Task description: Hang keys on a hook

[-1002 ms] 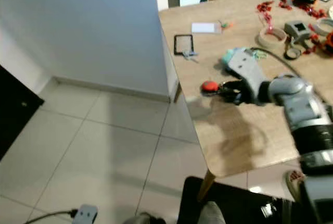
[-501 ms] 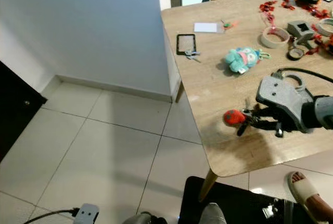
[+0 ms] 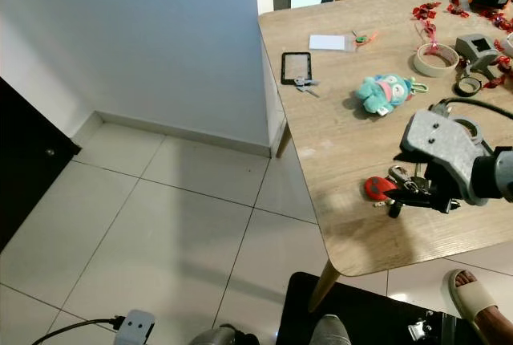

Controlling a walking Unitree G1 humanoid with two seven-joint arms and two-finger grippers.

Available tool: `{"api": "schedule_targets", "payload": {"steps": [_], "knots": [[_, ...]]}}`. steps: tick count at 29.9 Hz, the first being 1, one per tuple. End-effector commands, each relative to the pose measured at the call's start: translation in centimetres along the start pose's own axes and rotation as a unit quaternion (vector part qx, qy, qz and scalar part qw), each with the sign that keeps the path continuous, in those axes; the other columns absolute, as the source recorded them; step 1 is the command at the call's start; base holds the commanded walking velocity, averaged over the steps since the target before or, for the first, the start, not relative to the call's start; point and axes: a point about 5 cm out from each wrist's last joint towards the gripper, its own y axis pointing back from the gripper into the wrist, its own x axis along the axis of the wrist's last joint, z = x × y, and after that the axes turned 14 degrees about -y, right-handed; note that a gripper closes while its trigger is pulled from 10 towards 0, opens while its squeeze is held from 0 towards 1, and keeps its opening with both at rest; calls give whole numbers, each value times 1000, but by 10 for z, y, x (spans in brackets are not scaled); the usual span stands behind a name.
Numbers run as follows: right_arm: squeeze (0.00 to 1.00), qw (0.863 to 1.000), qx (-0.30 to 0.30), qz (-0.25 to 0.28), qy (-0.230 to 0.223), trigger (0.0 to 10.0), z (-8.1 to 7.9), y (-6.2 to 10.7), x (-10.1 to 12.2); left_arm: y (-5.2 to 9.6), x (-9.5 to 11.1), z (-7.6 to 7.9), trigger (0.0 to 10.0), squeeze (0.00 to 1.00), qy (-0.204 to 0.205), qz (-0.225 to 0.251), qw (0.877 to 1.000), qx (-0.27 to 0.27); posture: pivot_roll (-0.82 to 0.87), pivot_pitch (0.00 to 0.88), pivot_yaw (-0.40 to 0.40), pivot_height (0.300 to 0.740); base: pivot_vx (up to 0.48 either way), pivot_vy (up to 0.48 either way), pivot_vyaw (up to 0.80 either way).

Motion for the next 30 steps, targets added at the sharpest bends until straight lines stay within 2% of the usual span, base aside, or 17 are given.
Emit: {"api": "schedule_targets", "payload": {"steps": [1,2,4,5,6,7,8,9,13,16,18,24,30], "knots": [[1000,998,22,58,-17,10000,-7,2,14,4,-12,1,10000,0,0,-21,1000,-4,-159,200,100,740,0,0,0],[1000,997,18,76,-25,10000,-6,2,17,3,-11,1,10000,0,-1,-20,1000,-5,-159,200,100,740,0,0,0],[1000,997,18,76,-25,10000,-6,2,17,3,-11,1,10000,0,-1,-20,1000,-5,-159,200,100,740,0,0,0],[824,996,7,78,-33,10000,-4,2,17,3,-11,1,10000,0,-1,-19,1000,-5,-159,200,100,740,0,0,0],[310,997,-24,50,-55,10000,2,0,9,3,-11,1,10000,0,-1,-19,1000,-6,-159,200,100,740,0,0,0],[82,996,-47,27,-70,10000,6,-1,3,3,-11,1,10000,0,-1,-19,1000,-7,-161,200,100,740,0,0,0],[82,996,-47,27,-70,10000,6,-1,3,3,-11,1,10000,0,-1,-19,1000,-7,-161,200,100,740,0,0,0],[0,991,-83,-17,-105,10000,9,-4,-12,3,-11,2,10000,0,-2,-19,1000,-8,-161,200,100,740,0,0,0],[0,977,-133,-41,-161,10000,14,-6,-27,3,-11,2,10000,0,-1,-19,1000,-8,-158,206,99,740,0,0,0],[0,963,-181,-65,-189,10000,20,-4,-39,3,-12,3,10000,0,-1,-19,1000,-8,-158,206,99,740,0,0,0],[0,961,-182,-70,-194,10000,19,-3,-41,3,-12,3,10000,0,-1,-20,1000,-8,-158,206,99,740,0,0,0],[0,965,-162,-81,-192,10000,11,-5,-40,4,-13,4,10000,0,-4,-21,1000,-11,-160,214,102,740,0,0,0],[0,979,-107,-70,-162,10000,-4,-15,-31,3,-12,3,10000,0,-4,-18,1000,-11,-155,212,103,740,0,0,0]]}}
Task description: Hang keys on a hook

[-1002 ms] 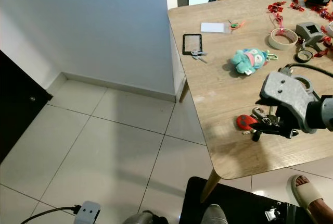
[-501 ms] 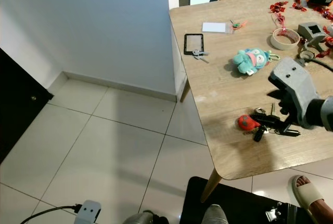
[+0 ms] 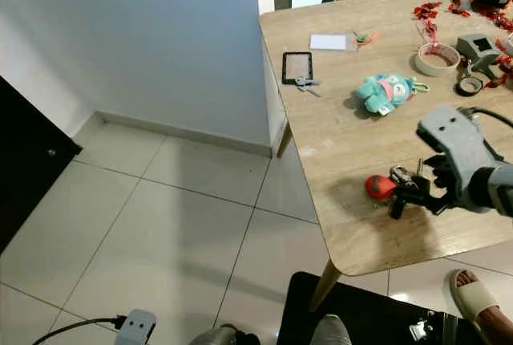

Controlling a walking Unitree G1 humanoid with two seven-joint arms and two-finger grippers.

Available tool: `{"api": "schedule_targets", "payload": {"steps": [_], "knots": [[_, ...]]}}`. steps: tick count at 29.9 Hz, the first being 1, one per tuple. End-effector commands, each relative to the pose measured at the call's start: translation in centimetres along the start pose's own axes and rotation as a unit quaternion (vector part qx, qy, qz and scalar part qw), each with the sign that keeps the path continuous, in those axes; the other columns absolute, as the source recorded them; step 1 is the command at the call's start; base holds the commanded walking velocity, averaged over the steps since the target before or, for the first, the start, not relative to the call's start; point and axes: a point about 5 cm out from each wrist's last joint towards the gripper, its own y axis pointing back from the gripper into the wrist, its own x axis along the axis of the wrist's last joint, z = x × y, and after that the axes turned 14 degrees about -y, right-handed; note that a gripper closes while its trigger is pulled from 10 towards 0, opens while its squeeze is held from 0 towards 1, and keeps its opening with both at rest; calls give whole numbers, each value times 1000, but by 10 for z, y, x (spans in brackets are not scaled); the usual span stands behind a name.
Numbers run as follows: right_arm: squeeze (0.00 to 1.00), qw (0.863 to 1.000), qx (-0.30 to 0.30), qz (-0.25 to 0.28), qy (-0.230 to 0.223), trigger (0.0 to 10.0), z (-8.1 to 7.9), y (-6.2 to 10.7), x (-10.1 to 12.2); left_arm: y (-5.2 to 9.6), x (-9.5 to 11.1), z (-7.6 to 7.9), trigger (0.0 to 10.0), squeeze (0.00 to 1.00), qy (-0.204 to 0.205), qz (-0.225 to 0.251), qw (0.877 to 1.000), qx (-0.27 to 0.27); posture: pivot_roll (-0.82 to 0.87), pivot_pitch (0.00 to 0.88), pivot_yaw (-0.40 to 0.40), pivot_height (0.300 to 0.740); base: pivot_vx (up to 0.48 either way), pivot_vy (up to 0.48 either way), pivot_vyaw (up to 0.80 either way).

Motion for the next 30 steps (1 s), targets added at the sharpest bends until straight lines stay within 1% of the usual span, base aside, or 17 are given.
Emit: {"api": "schedule_targets", "payload": {"steps": [1,2,3,4,5,6,7,9,11,13,16,24,30], "knots": [[0,1000,19,-3,14,10000,-7,-2,0,3,-12,3,10000,0,0,-18,1000,-5,-155,212,103,740,0,0,0],[0,1000,20,-1,13,9608,-7,-2,1,3,-11,3,10000,0,0,-17,1000,-5,-155,212,103,740,0,0,0],[0,1000,15,0,10,1569,-7,-2,2,3,-11,3,10000,0,0,-17,1000,-5,-156,211,104,740,0,0,0],[0,1000,11,1,7,1569,-6,-2,2,3,-11,3,10000,0,0,-17,1000,-5,-156,211,104,740,0,0,0],[0,1000,3,-3,4,0,-4,-1,2,3,-11,3,10000,0,-1,-17,1000,-6,-156,211,104,740,0,0,0],[0,1000,-4,-7,3,3961,-2,-1,1,3,-11,3,10000,0,-1,-17,1000,-6,-156,211,104,740,0,0,0],[0,1000,-8,-10,-1,10000,-1,0,0,3,-11,3,10000,0,-1,-18,1000,-6,-156,211,104,740,0,0,0],[0,1000,-19,-10,-12,10000,2,0,-1,3,-11,3,10000,0,-1,-18,1000,-6,-156,211,104,740,0,0,0],[0,1000,-19,-10,-12,10000,2,0,-1,3,-11,3,10000,0,-1,-18,1000,-6,-156,211,104,740,0,0,0],[0,999,-33,-11,-24,10000,6,0,-2,3,-12,3,10000,0,-2,-19,1000,-7,-156,211,104,740,0,0,0],[0,999,-31,-11,-35,10000,5,-1,-4,3,-12,4,10000,0,-2,-18,1000,-8,-156,211,104,740,0,0,0],[0,998,-30,-25,-44,10000,4,-7,-10,3,-11,4,10000,0,-3,-16,1000,-9,-162,215,108,740,0,0,0],[0,998,-28,-33,-39,10000,5,-8,-15,3,-11,4,10000,0,-3,-16,1000,-10,-163,218,107,740,0,0,0]]}}
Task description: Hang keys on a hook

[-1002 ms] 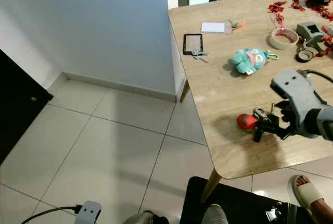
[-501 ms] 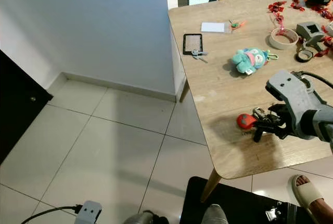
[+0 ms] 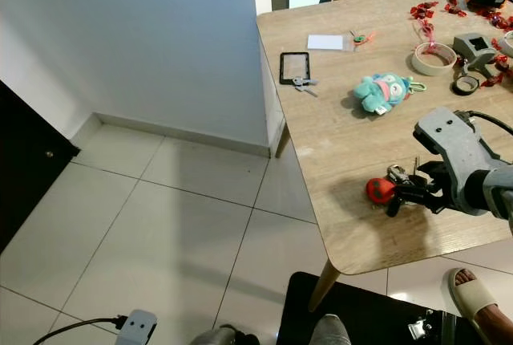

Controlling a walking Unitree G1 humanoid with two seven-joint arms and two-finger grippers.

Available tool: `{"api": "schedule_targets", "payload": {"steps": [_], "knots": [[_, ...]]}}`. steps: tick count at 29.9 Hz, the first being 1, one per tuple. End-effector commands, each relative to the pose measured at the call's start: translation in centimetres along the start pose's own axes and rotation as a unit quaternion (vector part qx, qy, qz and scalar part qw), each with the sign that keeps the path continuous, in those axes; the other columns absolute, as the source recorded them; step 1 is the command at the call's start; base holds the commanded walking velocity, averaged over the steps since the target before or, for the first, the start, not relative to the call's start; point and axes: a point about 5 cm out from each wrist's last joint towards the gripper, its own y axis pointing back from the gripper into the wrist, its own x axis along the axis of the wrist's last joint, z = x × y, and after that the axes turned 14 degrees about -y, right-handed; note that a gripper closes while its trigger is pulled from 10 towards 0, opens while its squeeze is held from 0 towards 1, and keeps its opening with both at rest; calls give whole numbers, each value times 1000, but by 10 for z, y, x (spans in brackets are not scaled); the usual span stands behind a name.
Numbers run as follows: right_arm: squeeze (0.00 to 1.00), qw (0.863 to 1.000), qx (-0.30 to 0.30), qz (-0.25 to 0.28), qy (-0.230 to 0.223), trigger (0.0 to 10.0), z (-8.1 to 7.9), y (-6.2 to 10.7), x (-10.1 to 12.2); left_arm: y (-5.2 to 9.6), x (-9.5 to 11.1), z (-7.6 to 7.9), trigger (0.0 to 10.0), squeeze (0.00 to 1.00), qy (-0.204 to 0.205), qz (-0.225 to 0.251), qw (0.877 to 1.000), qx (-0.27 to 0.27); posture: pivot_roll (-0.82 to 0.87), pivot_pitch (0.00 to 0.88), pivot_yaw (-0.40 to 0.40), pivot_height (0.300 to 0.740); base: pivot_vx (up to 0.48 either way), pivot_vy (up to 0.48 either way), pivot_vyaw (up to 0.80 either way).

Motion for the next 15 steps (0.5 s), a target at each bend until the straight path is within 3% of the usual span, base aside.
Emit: {"api": "schedule_targets", "payload": {"steps": [1,12,15], "knots": [[0,1000,9,-26,-6,10000,-3,-8,-12,3,-11,4,10000,0,0,-17,1000,-6,-163,218,107,740,0,0,0],[0,1000,13,-27,-7,10000,-4,-13,-12,3,-12,4,10000,0,-1,-18,1000,-7,-162,212,104,740,0,0,0],[0,999,29,-33,-5,10000,-12,-24,-16,3,-12,4,10000,0,-3,-18,1000,-7,-162,211,103,740,0,0,0]]}}
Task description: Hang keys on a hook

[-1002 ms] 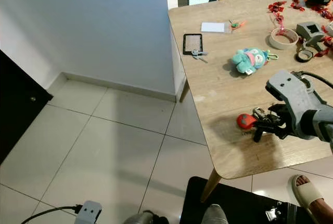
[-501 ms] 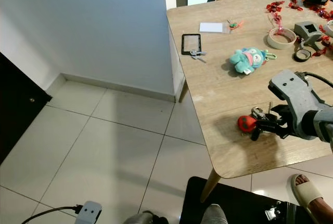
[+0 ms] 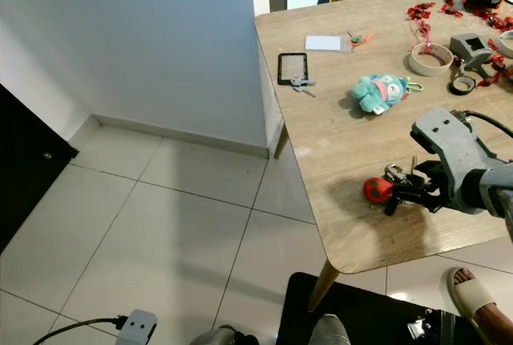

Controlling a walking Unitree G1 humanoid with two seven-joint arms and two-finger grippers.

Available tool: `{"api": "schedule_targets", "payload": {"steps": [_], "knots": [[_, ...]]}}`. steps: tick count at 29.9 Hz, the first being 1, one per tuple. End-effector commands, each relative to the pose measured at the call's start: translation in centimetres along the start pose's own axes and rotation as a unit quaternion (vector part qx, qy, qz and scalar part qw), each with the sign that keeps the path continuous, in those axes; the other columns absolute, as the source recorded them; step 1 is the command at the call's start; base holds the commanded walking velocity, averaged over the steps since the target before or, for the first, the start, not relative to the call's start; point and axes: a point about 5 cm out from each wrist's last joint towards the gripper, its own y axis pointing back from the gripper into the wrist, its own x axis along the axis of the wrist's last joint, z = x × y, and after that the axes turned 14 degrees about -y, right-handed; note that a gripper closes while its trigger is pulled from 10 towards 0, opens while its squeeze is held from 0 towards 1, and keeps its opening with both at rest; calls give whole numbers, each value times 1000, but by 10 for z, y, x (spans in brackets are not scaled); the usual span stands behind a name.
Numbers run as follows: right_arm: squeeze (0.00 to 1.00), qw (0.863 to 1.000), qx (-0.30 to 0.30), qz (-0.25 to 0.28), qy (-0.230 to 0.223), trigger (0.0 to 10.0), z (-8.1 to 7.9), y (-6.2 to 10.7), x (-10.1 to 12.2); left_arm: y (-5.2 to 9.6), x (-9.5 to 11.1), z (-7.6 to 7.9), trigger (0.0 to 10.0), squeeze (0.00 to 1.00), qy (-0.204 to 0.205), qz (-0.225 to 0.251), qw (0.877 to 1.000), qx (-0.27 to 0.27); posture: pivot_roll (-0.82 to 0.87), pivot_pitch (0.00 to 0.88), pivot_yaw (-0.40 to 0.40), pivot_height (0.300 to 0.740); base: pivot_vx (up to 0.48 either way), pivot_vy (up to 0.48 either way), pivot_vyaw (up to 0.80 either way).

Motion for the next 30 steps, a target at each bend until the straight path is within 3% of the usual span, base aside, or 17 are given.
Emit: {"api": "schedule_targets", "payload": {"steps": [1,7,30], "knots": [[0,999,18,-36,-10,10000,-8,-16,-17,3,-12,3,10000,0,0,-18,1000,-6,-162,211,103,740,0,0,0],[0,999,26,-38,-11,10000,-12,-22,-20,3,-12,3,10000,0,0,-17,1000,-5,-158,210,103,740,0,0,0],[0,1000,7,7,22,10000,-5,-19,-1,3,-13,5,10000,0,0,-17,1000,-9,-157,224,105,740,0,0,0]]}}
